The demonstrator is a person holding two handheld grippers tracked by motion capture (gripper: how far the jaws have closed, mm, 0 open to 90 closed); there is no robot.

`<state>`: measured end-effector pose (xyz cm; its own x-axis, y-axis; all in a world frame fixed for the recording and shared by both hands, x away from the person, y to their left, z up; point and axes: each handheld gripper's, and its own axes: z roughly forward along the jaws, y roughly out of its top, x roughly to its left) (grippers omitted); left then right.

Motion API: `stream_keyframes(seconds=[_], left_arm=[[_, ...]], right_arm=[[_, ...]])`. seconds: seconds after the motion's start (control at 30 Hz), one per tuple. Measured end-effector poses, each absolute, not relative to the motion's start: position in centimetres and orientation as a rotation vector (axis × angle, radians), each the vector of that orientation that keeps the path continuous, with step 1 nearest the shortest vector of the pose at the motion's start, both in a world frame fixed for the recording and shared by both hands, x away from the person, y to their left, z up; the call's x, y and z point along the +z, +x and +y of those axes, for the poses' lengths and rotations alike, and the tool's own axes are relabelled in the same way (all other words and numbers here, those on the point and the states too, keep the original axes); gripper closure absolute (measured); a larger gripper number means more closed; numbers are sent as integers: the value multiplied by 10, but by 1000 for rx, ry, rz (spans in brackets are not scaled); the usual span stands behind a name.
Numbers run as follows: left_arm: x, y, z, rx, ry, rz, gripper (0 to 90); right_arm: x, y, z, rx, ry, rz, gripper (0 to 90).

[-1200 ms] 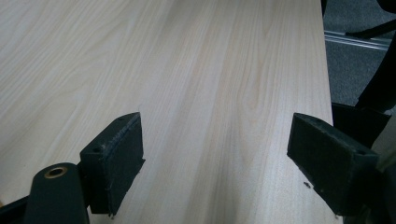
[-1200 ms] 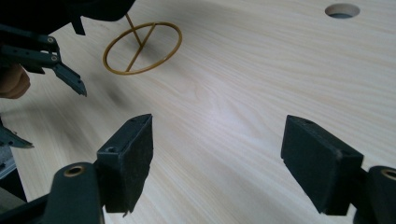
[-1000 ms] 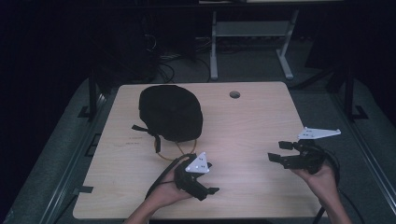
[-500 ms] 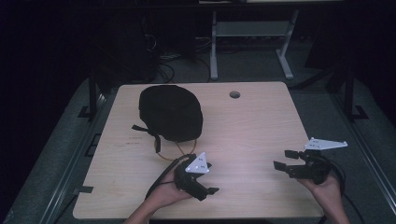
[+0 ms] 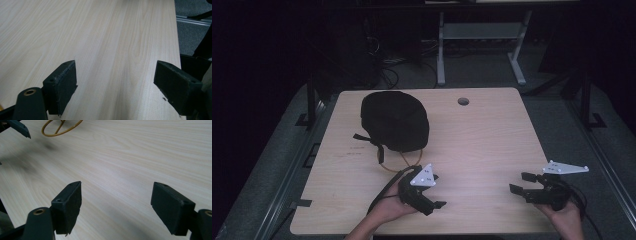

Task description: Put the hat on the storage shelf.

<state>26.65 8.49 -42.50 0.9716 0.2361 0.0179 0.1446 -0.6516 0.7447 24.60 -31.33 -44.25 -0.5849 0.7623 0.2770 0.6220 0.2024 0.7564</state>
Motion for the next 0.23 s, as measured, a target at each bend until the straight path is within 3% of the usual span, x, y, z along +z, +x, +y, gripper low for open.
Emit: stream_keyframes(seconds=[0.23], left_arm=[[-425,266,83,143,2283,259,180]], right_arm=[[-450,227,-309,1338,1299,2258,232]])
